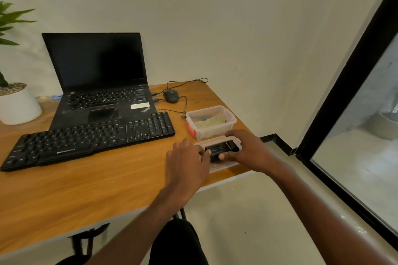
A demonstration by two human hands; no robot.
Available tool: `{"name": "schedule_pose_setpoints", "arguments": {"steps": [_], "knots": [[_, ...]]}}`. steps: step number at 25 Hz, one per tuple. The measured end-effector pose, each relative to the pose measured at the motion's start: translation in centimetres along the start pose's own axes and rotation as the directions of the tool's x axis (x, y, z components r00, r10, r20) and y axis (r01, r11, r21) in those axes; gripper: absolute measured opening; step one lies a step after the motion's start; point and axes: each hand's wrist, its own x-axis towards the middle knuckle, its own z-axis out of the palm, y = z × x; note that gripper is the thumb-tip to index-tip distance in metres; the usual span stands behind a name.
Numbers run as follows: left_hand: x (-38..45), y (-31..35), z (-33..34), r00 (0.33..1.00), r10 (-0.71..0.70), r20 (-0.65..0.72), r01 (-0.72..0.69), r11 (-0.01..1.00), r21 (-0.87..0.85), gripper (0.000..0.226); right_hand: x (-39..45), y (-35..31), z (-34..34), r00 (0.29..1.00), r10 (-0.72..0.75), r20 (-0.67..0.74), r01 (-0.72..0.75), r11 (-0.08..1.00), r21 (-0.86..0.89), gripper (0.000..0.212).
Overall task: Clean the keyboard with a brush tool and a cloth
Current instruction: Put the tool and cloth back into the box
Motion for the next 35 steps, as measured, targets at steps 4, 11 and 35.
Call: {"name": "schedule_pose_setpoints", "arguments": {"steps": [4,11,35], "knots": [[-0.7,-0.4,1.0,1.0,0.011,0.015,-0.011,0.999,-0.049,0.035,-0.1,-0.4,0.0,0.989,-0.107,0.097,0.12,0.983,-0.137,0.067],[2.0,-3.3,0.5,0.987,0.127,-0.098,-0.129,0.991,-0.023,0.052,1.8,-0.6,-0.3,0.973,-0.189,-0.132,0.179,0.98,-0.087,0.055],[3.5,-4.0,1.2,0.988,0.109,-0.112,-0.117,0.991,-0.068,0.044,11.6,-2.9,-2.0,0.969,-0.148,-0.198,0.106,0.973,-0.206,0.043]]}}
